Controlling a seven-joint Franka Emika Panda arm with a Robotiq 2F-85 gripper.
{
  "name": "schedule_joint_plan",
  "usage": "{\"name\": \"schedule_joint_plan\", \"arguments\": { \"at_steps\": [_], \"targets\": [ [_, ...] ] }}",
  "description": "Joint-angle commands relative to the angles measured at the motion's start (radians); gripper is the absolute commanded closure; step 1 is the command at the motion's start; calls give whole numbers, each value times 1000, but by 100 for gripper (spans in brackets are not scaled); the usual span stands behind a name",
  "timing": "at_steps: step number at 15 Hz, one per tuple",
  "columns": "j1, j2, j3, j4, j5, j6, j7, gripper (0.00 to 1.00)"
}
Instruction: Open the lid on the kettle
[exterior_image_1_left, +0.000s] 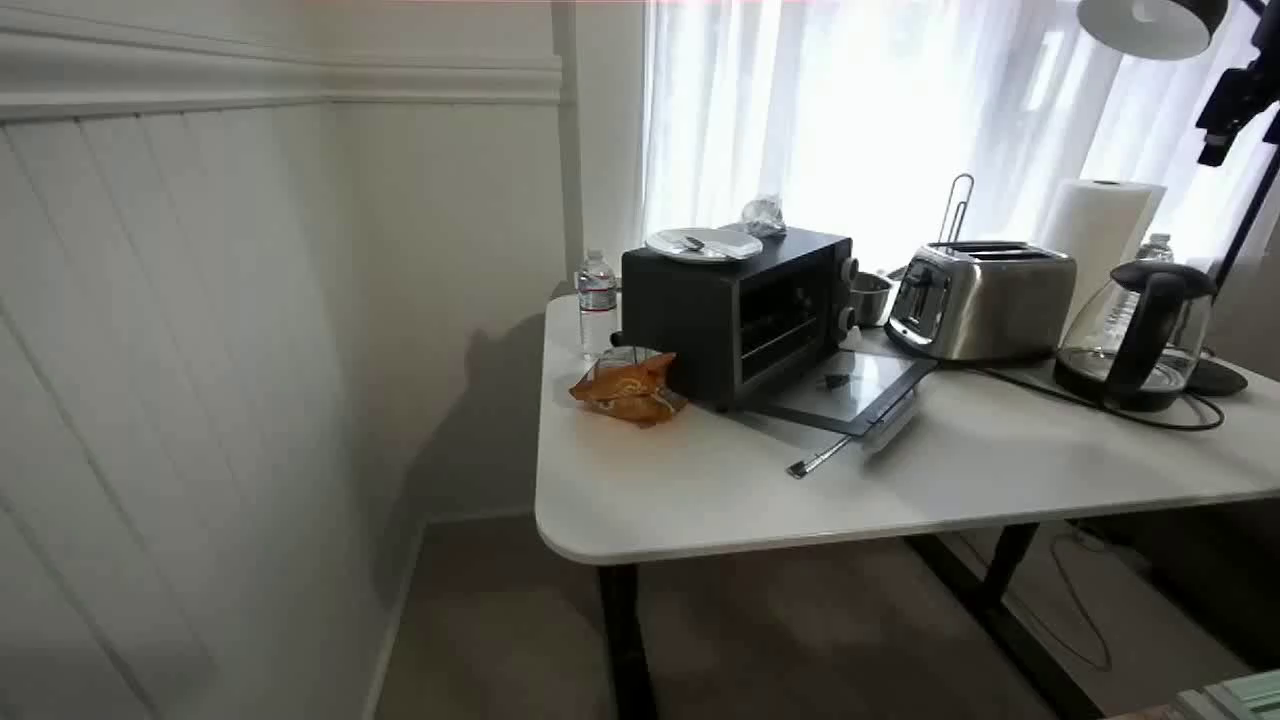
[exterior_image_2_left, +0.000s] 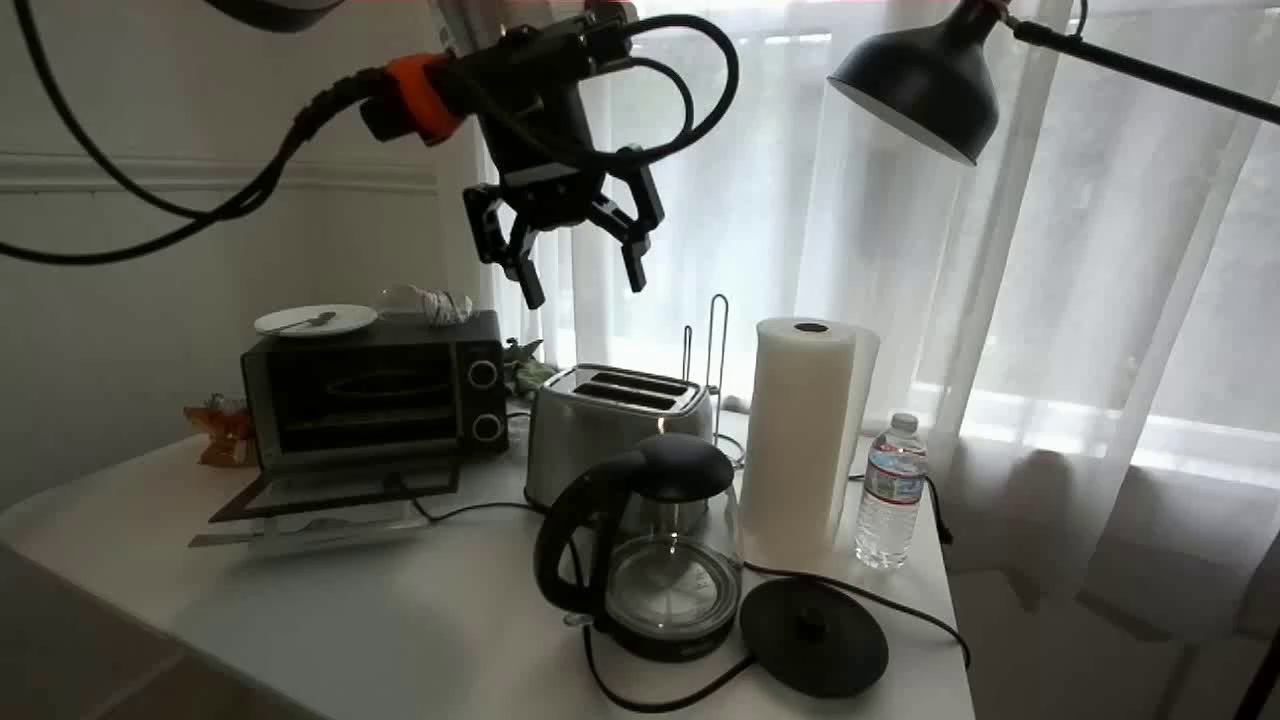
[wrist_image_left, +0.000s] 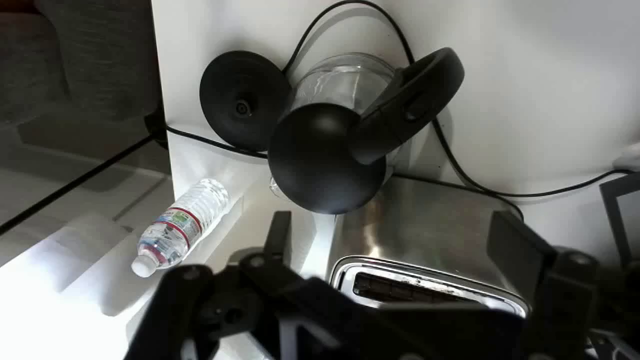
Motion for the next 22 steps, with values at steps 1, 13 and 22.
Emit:
{"name": "schedule_joint_plan", "arguments": {
  "at_steps": [1, 13, 22],
  "targets": [
    [8, 0, -7, 3, -3, -4, 3, 0],
    [51, -59, -40, -143, -77, 75, -277, 0],
    [36, -94, -44, -320, -149, 266, -340, 77]
  ]
}}
